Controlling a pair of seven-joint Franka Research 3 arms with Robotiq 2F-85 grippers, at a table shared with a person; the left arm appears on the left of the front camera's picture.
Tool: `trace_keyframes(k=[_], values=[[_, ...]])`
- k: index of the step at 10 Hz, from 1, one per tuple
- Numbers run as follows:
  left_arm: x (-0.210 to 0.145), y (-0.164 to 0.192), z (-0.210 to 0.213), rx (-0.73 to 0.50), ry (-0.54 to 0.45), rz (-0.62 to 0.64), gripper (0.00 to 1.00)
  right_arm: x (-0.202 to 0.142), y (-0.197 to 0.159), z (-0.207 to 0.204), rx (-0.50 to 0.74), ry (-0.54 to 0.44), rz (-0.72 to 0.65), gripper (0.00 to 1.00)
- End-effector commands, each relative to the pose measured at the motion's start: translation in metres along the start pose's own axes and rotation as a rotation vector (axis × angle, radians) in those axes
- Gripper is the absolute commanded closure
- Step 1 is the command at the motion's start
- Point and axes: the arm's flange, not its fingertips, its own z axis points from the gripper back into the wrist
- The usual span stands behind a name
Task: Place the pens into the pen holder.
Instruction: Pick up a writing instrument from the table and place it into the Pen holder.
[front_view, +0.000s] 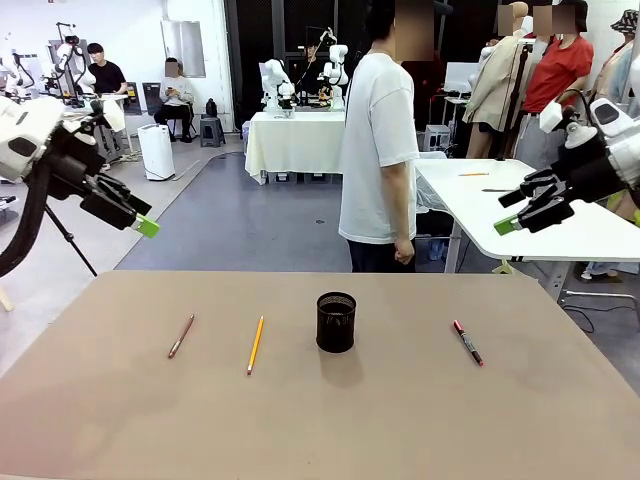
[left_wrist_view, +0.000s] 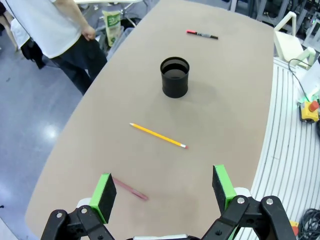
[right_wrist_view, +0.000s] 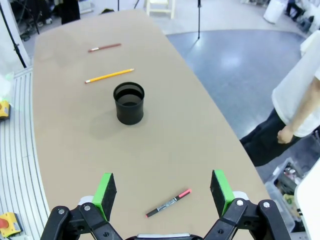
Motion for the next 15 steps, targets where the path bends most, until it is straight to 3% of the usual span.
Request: trace_keyframes(k=[1, 2, 3, 4, 14, 15], values=[[-0.003, 0.006, -0.005, 0.004, -0.011, -0.016, 0.00, -0.004, -0.006, 0.005, 0.037, -0.051, 0.020, 0.00], [-0.004, 0.007, -0.006, 0.017, -0.010, -0.017, 0.00, -0.003, -0.006, 0.004, 0.045, -0.045, 0.019, 0.00], [-0.002, 0.008, -0.009, 0.057, 0.001, 0.005, 0.00, -0.005, -0.007, -0.001, -0.026, -0.066, 0.042, 0.00], [-0.005, 0.005, -0.003, 0.005, 0.011, 0.003, 0.00, -0.005, 0.001, 0.003, 0.027, -0.014, -0.004, 0.00], [-0.006, 0.005, -0.005, 0.011, 0.026, 0.004, 0.00, -0.005, 0.001, 0.003, 0.027, -0.014, -0.004, 0.00], [0.008, -0.001, -0.018, 0.037, 0.051, 0.141, 0.00, -0.005, 0.001, 0.003, 0.027, -0.014, -0.004, 0.00]])
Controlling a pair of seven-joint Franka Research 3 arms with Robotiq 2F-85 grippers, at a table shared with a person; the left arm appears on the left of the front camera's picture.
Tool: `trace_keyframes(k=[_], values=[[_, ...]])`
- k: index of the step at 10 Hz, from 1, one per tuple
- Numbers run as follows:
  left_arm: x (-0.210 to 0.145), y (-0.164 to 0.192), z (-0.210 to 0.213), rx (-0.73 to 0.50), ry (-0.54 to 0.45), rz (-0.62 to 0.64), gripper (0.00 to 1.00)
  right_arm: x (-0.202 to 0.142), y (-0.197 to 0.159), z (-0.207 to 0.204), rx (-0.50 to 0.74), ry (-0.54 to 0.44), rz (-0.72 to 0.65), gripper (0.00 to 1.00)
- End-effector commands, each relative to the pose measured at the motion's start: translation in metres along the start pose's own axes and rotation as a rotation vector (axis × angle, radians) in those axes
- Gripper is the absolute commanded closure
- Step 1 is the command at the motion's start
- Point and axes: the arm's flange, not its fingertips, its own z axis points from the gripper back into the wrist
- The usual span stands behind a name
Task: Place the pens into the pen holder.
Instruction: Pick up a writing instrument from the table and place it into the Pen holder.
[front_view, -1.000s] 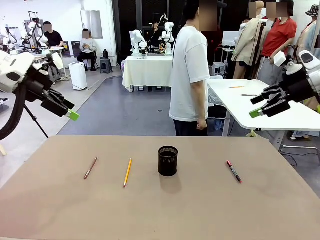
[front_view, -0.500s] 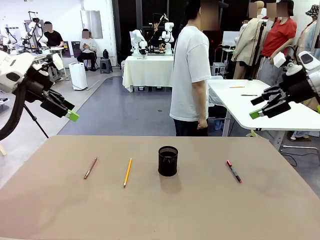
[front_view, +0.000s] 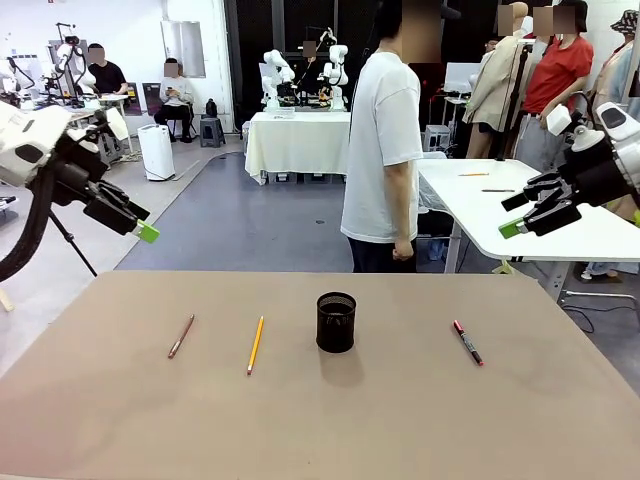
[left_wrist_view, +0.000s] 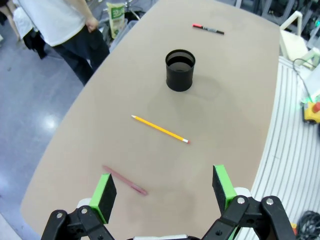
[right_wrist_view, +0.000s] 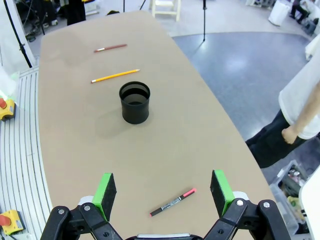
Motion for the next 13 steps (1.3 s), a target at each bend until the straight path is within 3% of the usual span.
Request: trace_keyframes(k=[1, 3, 4, 6, 8, 9, 10, 13], values=[[0.026, -0.013, -0.022, 0.089, 0.082, 0.214, 0.00, 0.002, 0.000, 0.000, 0.002, -0.007, -0.002, 0.00], [0.045, -0.014, -0.042, 0.089, 0.208, 0.332, 0.00, 0.002, 0.000, 0.000, 0.002, -0.007, -0.002, 0.00], [0.047, -0.013, -0.058, 0.164, 0.284, 0.379, 0.00, 0.002, 0.000, 0.000, 0.002, -0.007, -0.002, 0.00], [0.041, -0.001, -0.095, 0.190, 0.430, 0.481, 0.00, 0.002, 0.000, 0.000, 0.002, -0.007, -0.002, 0.00], [0.031, 0.011, -0.117, 0.227, 0.465, 0.497, 0.00, 0.002, 0.000, 0.000, 0.002, -0.007, -0.002, 0.00], [0.029, 0.009, -0.111, 0.119, 0.451, 0.455, 0.00, 0.002, 0.000, 0.000, 0.002, -0.007, -0.002, 0.00], [0.021, 0.004, -0.118, 0.231, 0.446, 0.492, 0.00, 0.002, 0.000, 0.000, 0.002, -0.007, -0.002, 0.00], [0.021, 0.004, -0.118, 0.231, 0.446, 0.492, 0.00, 0.002, 0.000, 0.000, 0.002, -0.007, -0.002, 0.00]])
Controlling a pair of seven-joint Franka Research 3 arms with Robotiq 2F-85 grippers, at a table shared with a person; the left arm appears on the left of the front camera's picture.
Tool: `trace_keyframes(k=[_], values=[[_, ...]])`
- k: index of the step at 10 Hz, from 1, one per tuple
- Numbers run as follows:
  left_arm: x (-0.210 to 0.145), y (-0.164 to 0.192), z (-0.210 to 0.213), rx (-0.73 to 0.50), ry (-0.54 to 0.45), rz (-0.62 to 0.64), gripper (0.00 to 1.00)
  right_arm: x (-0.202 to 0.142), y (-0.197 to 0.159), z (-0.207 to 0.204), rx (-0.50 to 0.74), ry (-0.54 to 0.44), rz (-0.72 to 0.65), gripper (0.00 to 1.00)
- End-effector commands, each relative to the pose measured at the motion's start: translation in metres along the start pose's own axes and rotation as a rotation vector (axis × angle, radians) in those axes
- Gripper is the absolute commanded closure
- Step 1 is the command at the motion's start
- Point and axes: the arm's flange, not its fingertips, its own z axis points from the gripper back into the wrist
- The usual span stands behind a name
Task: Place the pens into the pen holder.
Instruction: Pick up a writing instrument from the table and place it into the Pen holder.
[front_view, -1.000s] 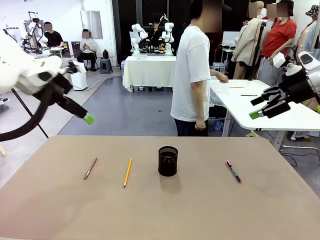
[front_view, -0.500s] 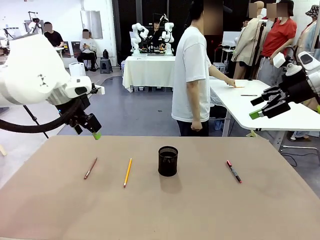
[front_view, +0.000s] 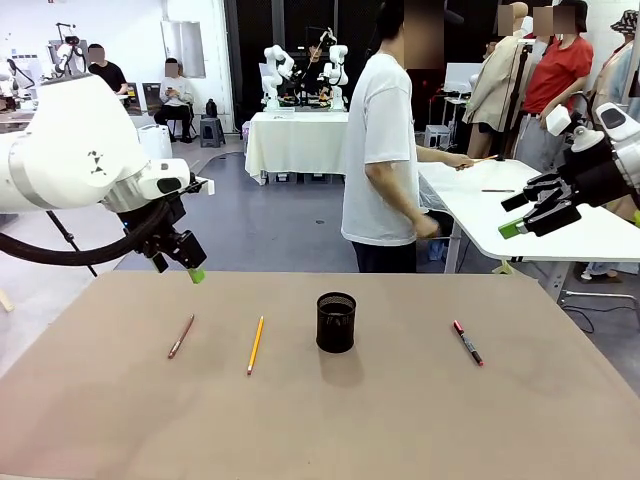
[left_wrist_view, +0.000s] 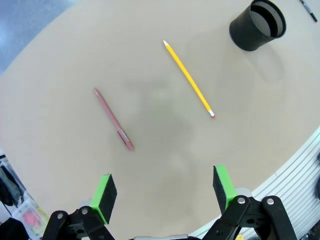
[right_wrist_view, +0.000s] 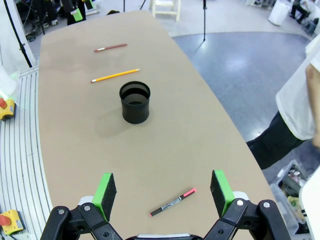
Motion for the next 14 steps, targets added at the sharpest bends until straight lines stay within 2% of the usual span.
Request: trace_keyframes(k=[1, 2, 3, 5, 8, 12, 14], values=[[-0.004, 0.000, 0.000, 0.014, -0.009, 0.012, 0.00, 0.002, 0.000, 0.001, 0.002, -0.008, -0.002, 0.00], [0.000, 0.000, 0.000, 0.000, 0.000, 0.000, 0.00, 0.002, 0.000, 0.001, 0.002, -0.008, -0.002, 0.00], [0.014, 0.008, -0.028, 0.093, 0.123, 0.056, 0.00, 0.002, 0.000, 0.001, 0.002, -0.008, -0.002, 0.00], [0.035, 0.019, -0.066, 0.087, 0.205, 0.125, 0.00, 0.002, 0.000, 0.001, 0.002, -0.008, -0.002, 0.00], [0.049, 0.029, -0.105, 0.119, 0.211, 0.178, 0.00, 0.002, 0.000, 0.001, 0.002, -0.008, -0.002, 0.00], [0.058, 0.061, -0.157, 0.196, 0.236, 0.267, 0.00, 0.002, 0.000, 0.001, 0.002, -0.008, -0.002, 0.00], [0.056, 0.073, -0.172, 0.172, 0.246, 0.282, 0.00, 0.002, 0.000, 0.001, 0.002, -0.008, -0.002, 0.00]])
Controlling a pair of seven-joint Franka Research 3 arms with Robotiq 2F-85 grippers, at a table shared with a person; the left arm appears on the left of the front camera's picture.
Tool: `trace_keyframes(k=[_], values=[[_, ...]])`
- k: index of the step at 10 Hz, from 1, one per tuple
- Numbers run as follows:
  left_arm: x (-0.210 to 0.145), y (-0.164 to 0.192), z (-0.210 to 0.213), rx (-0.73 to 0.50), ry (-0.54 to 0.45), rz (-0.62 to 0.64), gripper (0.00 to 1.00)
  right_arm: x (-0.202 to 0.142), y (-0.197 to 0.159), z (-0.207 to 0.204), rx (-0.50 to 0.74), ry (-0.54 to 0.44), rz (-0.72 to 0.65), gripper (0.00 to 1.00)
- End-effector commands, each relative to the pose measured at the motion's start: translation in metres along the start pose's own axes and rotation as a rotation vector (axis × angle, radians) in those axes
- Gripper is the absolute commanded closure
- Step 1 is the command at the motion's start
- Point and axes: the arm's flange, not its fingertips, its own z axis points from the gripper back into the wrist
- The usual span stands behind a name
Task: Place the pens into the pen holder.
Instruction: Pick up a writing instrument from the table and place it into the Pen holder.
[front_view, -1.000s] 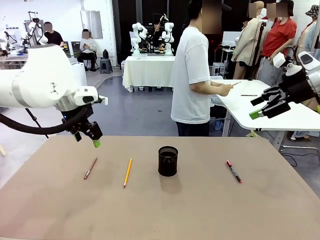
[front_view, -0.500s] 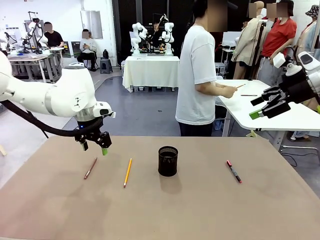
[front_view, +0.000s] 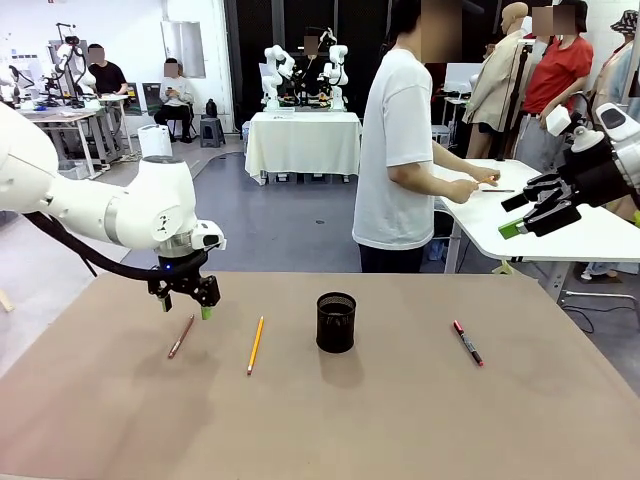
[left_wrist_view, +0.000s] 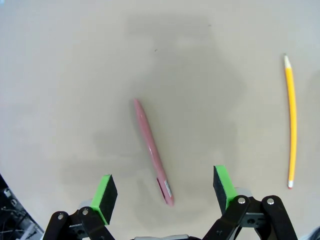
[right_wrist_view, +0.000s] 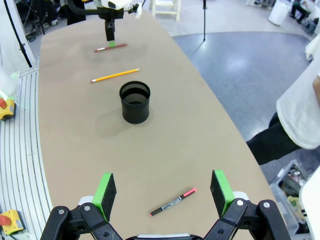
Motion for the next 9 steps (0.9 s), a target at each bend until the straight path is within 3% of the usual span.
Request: trace_keyframes(k=[1, 6, 7, 9], values=[[0.009, 0.006, -0.010, 0.006, -0.002, 0.031, 0.00, 0.002, 0.000, 0.000, 0.002, -0.008, -0.002, 0.00], [0.016, 0.014, -0.035, -0.016, -0.005, 0.068, 0.00, 0.002, 0.000, 0.000, 0.002, -0.008, -0.002, 0.00], [0.017, 0.015, -0.038, -0.003, -0.008, 0.067, 0.10, 0.002, 0.000, 0.000, 0.002, -0.008, -0.002, 0.00], [0.018, 0.014, -0.040, -0.010, 0.002, 0.077, 0.48, 0.002, 0.000, 0.000, 0.002, -0.008, -0.002, 0.00]])
